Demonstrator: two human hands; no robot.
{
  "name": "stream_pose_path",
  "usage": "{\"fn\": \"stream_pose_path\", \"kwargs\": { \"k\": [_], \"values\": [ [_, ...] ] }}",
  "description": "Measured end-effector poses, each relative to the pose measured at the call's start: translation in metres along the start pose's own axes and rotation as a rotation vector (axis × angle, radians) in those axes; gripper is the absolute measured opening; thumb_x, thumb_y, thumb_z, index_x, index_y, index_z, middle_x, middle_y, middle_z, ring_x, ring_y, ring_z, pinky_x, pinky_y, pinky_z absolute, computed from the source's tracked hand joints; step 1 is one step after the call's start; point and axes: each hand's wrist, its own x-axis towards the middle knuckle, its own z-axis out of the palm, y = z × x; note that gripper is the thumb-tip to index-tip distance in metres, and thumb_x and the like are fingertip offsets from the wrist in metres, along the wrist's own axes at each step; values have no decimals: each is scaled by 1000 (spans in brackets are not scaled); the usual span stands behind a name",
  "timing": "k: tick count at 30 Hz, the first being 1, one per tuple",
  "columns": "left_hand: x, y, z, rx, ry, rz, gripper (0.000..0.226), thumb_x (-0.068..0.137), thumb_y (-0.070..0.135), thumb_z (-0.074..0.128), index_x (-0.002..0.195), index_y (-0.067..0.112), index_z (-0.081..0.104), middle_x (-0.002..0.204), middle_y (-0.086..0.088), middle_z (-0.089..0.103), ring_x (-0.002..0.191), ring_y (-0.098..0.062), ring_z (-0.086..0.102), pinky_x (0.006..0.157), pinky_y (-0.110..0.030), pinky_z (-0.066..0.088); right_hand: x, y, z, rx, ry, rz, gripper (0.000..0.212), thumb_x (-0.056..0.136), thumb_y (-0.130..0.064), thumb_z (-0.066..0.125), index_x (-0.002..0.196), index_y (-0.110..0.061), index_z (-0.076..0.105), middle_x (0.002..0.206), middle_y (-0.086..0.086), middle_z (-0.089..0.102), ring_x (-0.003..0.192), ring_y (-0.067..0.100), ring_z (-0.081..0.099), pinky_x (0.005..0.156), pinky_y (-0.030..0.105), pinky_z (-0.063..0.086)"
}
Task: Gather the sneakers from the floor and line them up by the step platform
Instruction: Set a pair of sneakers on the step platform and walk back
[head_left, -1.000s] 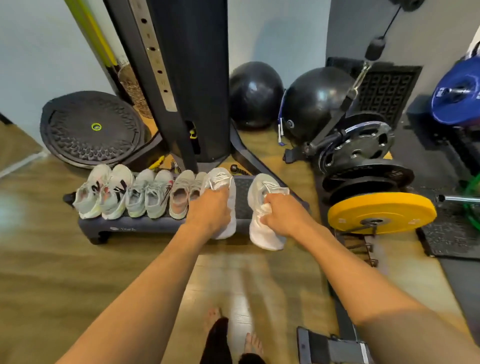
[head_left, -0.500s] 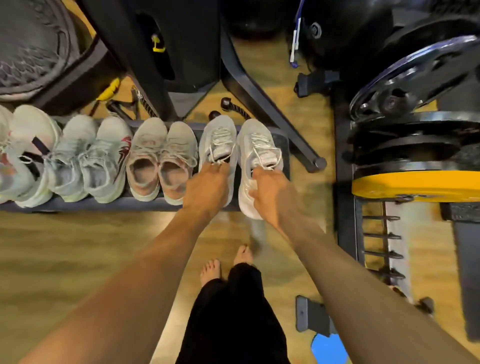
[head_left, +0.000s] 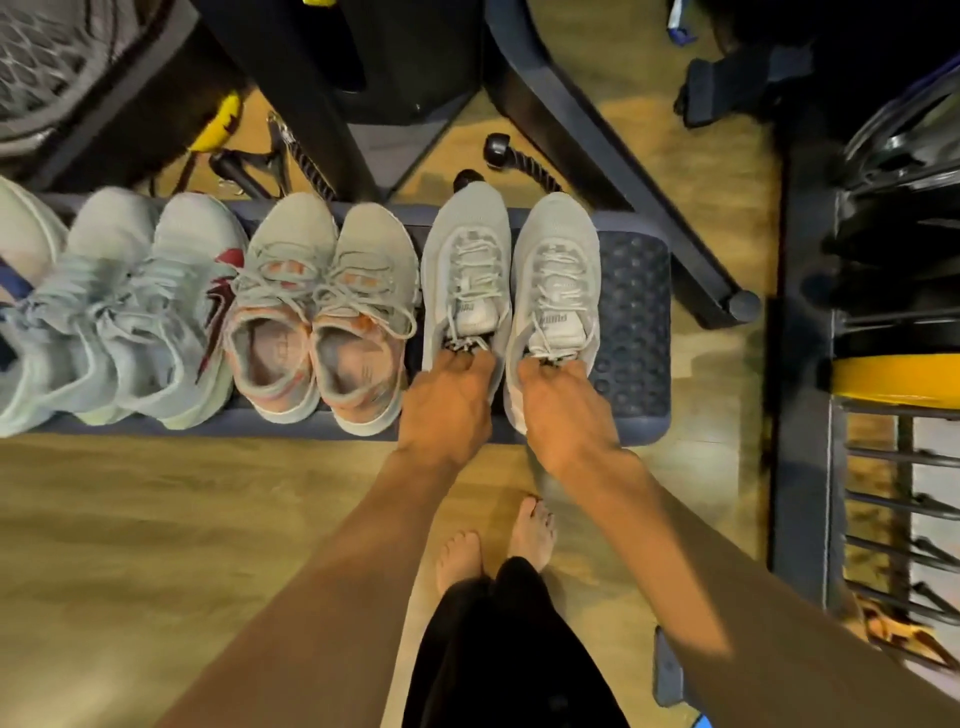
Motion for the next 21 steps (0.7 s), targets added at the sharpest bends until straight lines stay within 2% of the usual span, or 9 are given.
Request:
{"fn": "stream_pose_path", "kwargs": {
  "k": [2, 6, 9, 11, 12, 14, 18, 21],
  "values": [
    [-2, 1, 0, 10, -10, 15, 30, 82, 10, 52, 112, 12, 50, 109, -8, 60, 109, -30, 49, 69, -40, 41, 0, 1, -1, 21, 2, -8, 38, 88, 4, 45, 124, -9, 42, 112, 11, 61, 120, 30, 41, 68, 37, 40],
    [-7, 6, -3, 16, -65, -20, 33, 84, 12, 52, 117, 12, 48, 112, -7, 59, 112, -28, 48, 71, -39, 42, -6, 7, -6, 55, -51, -22, 41, 87, 5, 44, 124, -12, 41, 118, 10, 57, 120, 28, 39, 76, 41, 47],
    [-2, 10, -19, -75, -244, -94, 31, 86, 15, 54, 116, 12, 47, 116, -11, 56, 114, -31, 48, 76, -41, 44, -12, 9, -15, 69, -83, -28, 39, 89, 2, 47, 126, -12, 43, 126, 8, 52, 124, 26, 38, 87, 40, 46],
    [9, 14, -44, -120, -384, -112, 25, 89, 22, 54, 113, 12, 52, 115, -14, 58, 107, -34, 55, 78, -40, 47, -16, 11, -33, 76, -42, -23, 40, 90, -8, 54, 128, -15, 44, 129, 5, 52, 125, 25, 37, 93, 39, 42],
    [15, 19, -60, -125, -403, -98, 25, 90, 23, 52, 112, 12, 55, 115, -15, 60, 105, -35, 57, 80, -40, 48, -20, 12, -46, 95, -2, -20, 41, 90, -13, 56, 130, -16, 44, 129, 4, 52, 125, 25, 37, 94, 39, 39],
    [19, 37, -101, -144, -325, -55, 26, 90, 23, 51, 113, 12, 58, 115, -15, 62, 103, -34, 58, 83, -39, 49, -34, 14, -81, 175, 102, -21, 38, 91, -19, 54, 129, -17, 46, 127, 4, 54, 121, 26, 39, 93, 40, 38],
    [5, 88, -194, -220, -28, 79, 24, 89, 22, 53, 110, 15, 62, 112, -11, 65, 105, -31, 58, 88, -40, 48, -81, 22, -172, 326, 318, -42, 29, 92, -17, 53, 121, -19, 54, 121, 3, 59, 115, 28, 47, 92, 43, 44],
    [-26, 133, -272, -241, 170, 208, 20, 87, 20, 53, 101, 17, 65, 101, -7, 69, 98, -27, 60, 84, -41, 49, -137, 31, -246, 405, 460, -79, 24, 91, -19, 55, 115, -19, 58, 117, 2, 63, 111, 25, 55, 92, 42, 46]
  ]
}}
